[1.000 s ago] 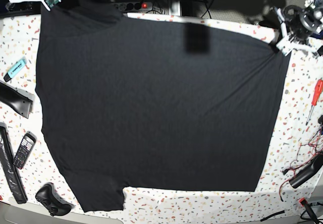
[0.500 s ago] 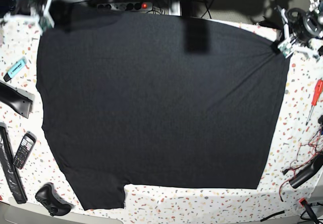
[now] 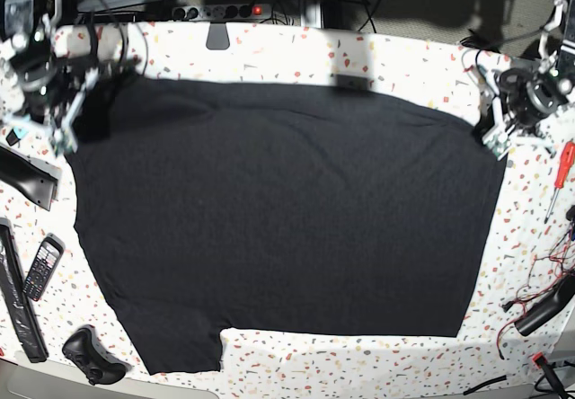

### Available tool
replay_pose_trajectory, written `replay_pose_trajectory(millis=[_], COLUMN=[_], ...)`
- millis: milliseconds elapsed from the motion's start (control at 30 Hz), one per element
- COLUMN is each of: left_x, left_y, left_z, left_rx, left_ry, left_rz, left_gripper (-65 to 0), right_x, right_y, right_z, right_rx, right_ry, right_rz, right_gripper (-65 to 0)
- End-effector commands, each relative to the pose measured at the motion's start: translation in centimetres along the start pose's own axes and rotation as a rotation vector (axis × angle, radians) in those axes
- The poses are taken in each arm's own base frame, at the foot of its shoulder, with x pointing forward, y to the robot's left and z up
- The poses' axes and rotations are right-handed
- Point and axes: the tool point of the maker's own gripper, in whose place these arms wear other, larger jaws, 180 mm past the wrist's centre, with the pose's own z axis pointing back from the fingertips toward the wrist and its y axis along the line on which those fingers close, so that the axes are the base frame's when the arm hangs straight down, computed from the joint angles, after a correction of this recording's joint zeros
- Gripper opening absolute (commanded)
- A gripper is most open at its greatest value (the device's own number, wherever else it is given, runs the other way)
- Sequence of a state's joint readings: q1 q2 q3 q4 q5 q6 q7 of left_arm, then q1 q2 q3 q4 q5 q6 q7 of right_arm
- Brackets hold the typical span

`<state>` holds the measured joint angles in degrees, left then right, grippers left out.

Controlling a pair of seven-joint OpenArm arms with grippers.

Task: Fold the T-shirt properly
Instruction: 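Pull the held shirt edges apart to flatten and straighten it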

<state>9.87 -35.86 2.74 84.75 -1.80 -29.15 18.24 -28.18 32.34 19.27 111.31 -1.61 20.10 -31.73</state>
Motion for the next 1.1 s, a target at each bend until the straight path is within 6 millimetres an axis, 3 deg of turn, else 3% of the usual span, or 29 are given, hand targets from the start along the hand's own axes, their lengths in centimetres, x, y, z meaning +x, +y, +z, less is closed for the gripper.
replay_pose_trajectory(millis=[0, 267, 400, 633, 800, 1067], left_x=[1.2, 3.8, 3.9, 3.2, 1.9, 4.0], left_y=[1.9, 5.0, 7.5, 7.7, 9.4, 10.9], left_z=[0.3, 0.0, 0.4, -0.1, -1.0, -1.1], left_rx=[0.041, 0.104, 0.233, 0.242, 0.262, 0.281], left_ry=[-0.035, -0.086, -0.093, -0.098, -0.074, -0.137], left_rz=[-0.008, -0.014, 0.041, 0.065, 0.109, 0.103], left_gripper=[-65.0, -65.0, -65.0, -65.0, -65.0, -65.0], right_x=[1.1, 2.5, 2.5, 1.9, 1.9, 1.9], right_y=[-1.2, -1.4, -1.2, -2.6, -3.7, -4.7], right_z=[-0.1, -2.5, -3.9, -6.1, -7.1, -8.5], right_rx=[-0.032, 0.003, 0.014, -0.008, -0.025, -0.041], right_ry=[-0.033, -0.061, -0.048, -0.014, -0.006, 0.007], right_rz=[-0.003, -0.065, -0.077, -0.124, -0.151, -0.197], right_gripper=[-65.0, -65.0, -65.0, -65.0, -65.0, -65.0])
